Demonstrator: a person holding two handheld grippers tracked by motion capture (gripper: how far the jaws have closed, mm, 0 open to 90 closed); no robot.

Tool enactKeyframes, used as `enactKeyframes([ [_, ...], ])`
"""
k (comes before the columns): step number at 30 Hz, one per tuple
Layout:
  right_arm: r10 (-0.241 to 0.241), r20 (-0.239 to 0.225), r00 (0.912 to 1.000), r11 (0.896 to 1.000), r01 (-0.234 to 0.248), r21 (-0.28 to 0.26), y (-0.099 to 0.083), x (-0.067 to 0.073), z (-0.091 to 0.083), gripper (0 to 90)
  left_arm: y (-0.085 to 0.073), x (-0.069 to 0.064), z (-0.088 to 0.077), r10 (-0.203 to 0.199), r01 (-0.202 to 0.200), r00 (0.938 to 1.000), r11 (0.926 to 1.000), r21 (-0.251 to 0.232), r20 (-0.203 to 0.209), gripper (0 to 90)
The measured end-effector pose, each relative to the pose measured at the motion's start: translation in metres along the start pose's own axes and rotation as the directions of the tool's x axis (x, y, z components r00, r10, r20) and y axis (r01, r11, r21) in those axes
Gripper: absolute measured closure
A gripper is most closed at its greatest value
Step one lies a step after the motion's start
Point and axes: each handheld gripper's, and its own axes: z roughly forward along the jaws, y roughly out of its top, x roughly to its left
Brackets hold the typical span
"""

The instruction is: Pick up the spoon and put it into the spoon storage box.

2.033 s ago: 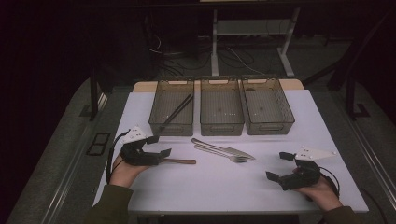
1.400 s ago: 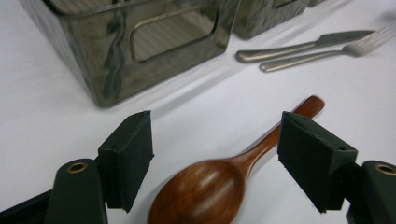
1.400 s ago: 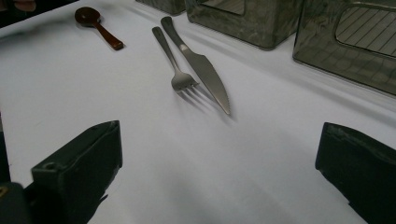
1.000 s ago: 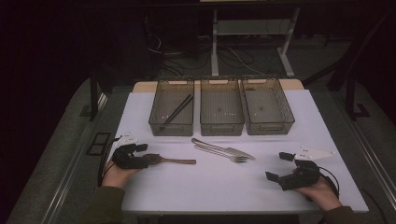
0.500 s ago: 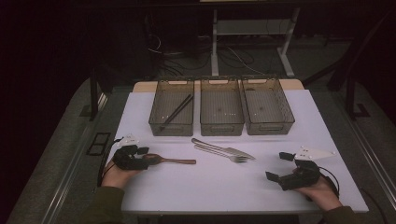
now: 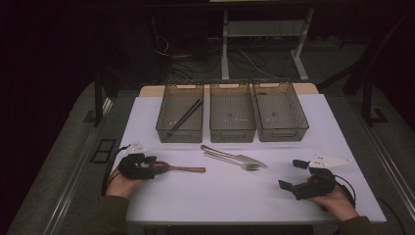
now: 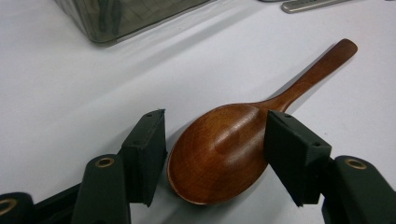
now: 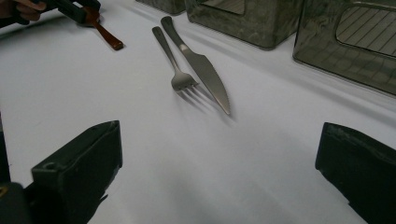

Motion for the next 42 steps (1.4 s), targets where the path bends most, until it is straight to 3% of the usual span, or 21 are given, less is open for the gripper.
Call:
enactKeyframes([
  [13, -0.002, 0.000, 1.0000, 1.000, 0.002, -0.001, 0.000, 0.000, 0.000, 0.0, -0.002, -0.002, -0.003, 0.049, -0.050, 0.9986, 0.9985, 0.022, 0.021, 43.3],
  [21, -0.002, -0.001, 1.0000, 1.000, 0.002, 0.000, 0.000, 0.000, 0.000, 0.0, -0.002, -0.002, -0.006, 0.100, -0.102, 0.9942, 0.9939, 0.042, 0.039, 50.4],
  [28, -0.002, -0.001, 1.0000, 1.000, 0.002, -0.001, 0.000, 0.000, 0.000, 0.0, -0.002, -0.003, -0.007, 0.116, -0.118, 0.9918, 0.9920, 0.045, 0.054, 56.5],
  [29, -0.002, -0.001, 1.0000, 1.000, 0.002, -0.001, 0.000, 0.000, 0.000, 0.0, -0.002, -0.003, -0.008, 0.135, -0.138, 0.9893, 0.9888, 0.056, 0.054, 57.8],
  [33, -0.002, -0.002, 1.0000, 1.000, 0.002, -0.001, 0.000, 0.000, 0.000, 0.0, -0.001, -0.004, -0.009, 0.153, -0.156, 0.9866, 0.9861, 0.058, 0.057, 62.2],
  [42, -0.001, -0.002, 1.0000, 1.000, 0.001, 0.000, 0.000, 0.000, 0.000, 0.1, 0.000, -0.005, -0.012, 0.159, -0.162, 0.9843, 0.9857, 0.046, 0.078, 71.4],
])
